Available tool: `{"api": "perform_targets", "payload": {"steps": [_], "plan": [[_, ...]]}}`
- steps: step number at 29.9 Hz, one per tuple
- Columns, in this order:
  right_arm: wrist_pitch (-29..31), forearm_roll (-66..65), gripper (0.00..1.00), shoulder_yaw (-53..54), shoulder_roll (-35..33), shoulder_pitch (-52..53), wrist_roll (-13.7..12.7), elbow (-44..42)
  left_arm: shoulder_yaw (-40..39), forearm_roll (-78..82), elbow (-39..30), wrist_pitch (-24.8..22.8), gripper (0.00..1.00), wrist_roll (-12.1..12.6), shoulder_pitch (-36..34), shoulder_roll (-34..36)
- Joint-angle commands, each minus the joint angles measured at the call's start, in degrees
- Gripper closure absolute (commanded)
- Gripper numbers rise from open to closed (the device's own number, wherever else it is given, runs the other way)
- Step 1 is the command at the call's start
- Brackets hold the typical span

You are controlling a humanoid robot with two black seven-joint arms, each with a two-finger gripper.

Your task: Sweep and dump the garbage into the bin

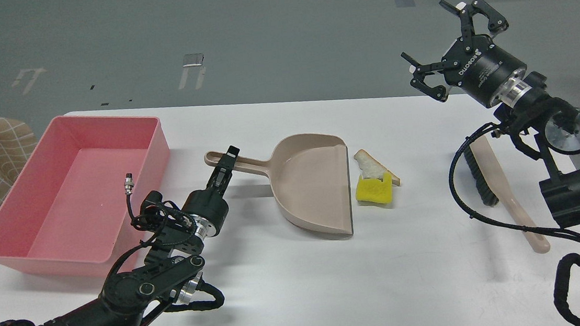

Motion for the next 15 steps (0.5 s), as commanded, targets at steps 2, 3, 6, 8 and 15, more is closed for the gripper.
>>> {"api": "perform_targets", "payload": {"steps": [2,3,6,8,15], "plan": [[0.0,-0.4,0.00,-1.1,-0.1,-0.3,-0.3,0.1,0.0,0.0,-0.1,0.0,1.00,0.0,0.0,0.1],[0.0,-1.0,0.00,-3.8,-0.2,0.0,-0.4,0.1,0.0,0.0,0.0,0.0,1.00,0.0,-0.1,0.3],[0.0,-1.2,0.00,-10.3,-2.1,0.4,-0.3,1.3,0.0,0.0,0.0,0.0,1.00,0.0,-0.2,0.4],[0.0,-1.3,0.00,-15.5,-5.1,0.8,-0.4,2.6,0.0,0.0,0.0,0.0,1.00,0.0,-0.3,0.5],[0.0,-2.5,0.02,-32.9,-12.7,7.9,-0.2,2.8,0.1,0.1,0.0,0.0,1.00,0.1,-1.2,0.7]]}}
